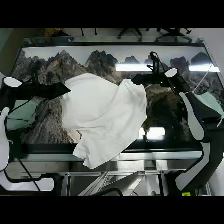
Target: Fold the shirts.
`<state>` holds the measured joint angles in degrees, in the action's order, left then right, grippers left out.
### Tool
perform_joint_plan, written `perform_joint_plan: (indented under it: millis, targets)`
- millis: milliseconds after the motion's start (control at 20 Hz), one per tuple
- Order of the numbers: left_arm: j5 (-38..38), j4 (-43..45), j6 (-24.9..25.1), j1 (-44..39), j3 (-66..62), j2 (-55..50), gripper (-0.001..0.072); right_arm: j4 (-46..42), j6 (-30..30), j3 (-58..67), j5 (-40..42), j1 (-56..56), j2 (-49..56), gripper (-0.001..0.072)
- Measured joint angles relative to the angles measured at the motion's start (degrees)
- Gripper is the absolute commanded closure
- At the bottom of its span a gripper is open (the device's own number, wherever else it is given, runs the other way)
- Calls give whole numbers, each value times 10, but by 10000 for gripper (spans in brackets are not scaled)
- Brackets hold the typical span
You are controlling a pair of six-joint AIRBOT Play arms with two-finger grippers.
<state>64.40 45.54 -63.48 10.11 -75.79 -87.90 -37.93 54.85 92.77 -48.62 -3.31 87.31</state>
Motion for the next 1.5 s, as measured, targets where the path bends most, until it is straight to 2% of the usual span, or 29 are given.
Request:
perform_joint_plan:
  millis: [50, 300, 450, 550, 600, 700, 900, 1200, 1250, 1300, 1350, 1400, 1450, 1500]
  targets:
    - [8, -1, 2, 3, -23, -24, 14, -1, 10, 1, -15, 7, -9, 396]
    - [60, 2, 4, 35, -117, -89, 14, -101, 130, -42, -137, 65, -115, 395]
    - [70, 18, 3, 61, -142, -100, 15, -153, 202, -162, -190, 89, -220, 388]
    - [76, 25, 3, 79, -149, -103, 15, -168, 250, -276, -206, 87, -302, 276]
    - [82, 27, 1, 87, -151, -104, 14, -173, 273, -341, -204, 76, -344, 276]
    - [89, 31, -3, 98, -154, -105, 15, -167, 313, -458, -175, 42, -414, 277]
    - [98, 32, -9, 105, -156, -106, 15, -110, 375, -645, -49, -73, -490, 278]
    - [104, 33, -19, 106, -156, -106, 14, -29, 433, -722, 144, -265, -450, 287]
    - [104, 33, -20, 106, -156, -106, 15, -10, 433, -723, 174, -292, -433, 306]
    - [105, 33, -20, 106, -156, -106, 14, 7, 428, -722, 200, -315, -416, 425]
    - [106, 33, -20, 106, -156, -106, 15, 24, 419, -720, 216, -336, -400, 470]
    - [106, 33, -20, 106, -156, -106, 15, 62, 407, -715, 227, -354, -384, 471]
    - [106, 33, -20, 106, -156, -106, 15, 108, 395, -709, 230, -368, -371, 560]
    - [106, 33, -21, 106, -156, -106, 15, 108, 382, -702, 230, -377, -365, 691]
